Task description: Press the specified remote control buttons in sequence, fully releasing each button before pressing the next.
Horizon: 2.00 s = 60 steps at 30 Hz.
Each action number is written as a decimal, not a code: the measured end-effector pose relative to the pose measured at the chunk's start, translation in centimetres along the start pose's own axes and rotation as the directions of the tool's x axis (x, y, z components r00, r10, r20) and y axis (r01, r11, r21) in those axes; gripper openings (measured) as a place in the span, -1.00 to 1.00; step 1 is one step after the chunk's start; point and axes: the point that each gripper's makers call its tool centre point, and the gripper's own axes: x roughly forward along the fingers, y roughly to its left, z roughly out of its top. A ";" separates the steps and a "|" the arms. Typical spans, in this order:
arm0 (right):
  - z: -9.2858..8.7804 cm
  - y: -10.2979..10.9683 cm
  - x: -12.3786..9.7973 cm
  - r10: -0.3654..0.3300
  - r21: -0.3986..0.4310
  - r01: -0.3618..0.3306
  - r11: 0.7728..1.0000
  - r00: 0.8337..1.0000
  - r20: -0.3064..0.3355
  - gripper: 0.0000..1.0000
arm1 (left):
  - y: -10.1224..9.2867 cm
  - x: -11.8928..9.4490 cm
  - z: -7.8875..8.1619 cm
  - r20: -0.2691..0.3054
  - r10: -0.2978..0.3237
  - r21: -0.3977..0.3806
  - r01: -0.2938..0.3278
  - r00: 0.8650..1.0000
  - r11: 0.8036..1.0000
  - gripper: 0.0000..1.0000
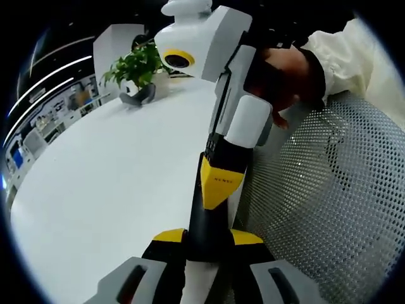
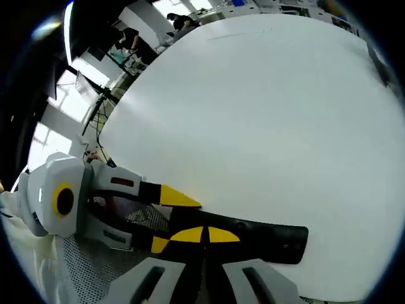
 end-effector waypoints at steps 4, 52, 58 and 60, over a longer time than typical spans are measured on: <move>0.0 -0.1 0.0 0.010 0.030 -0.010 0.999 1.000 0.004 -1.00 | 0.0 0.0 0.0 -0.004 0.001 -0.002 -0.001 1.000 1.000 -0.50; 0.0 -0.2 0.0 -0.091 0.038 0.089 0.995 0.995 0.048 -1.00 | 0.2 0.2 0.1 -0.035 -0.028 -0.008 0.028 0.999 1.000 -0.51; 0.0 -0.2 0.0 -0.089 0.036 0.087 0.996 0.995 0.045 -1.00 | 0.3 0.2 0.1 -0.041 -0.033 -0.001 0.033 0.999 0.999 -0.51; 0.0 -0.1 0.0 -0.101 0.009 0.101 0.995 0.994 0.046 -1.00 | 0.3 0.2 0.1 -0.042 -0.033 -0.001 0.033 0.999 0.999 -0.51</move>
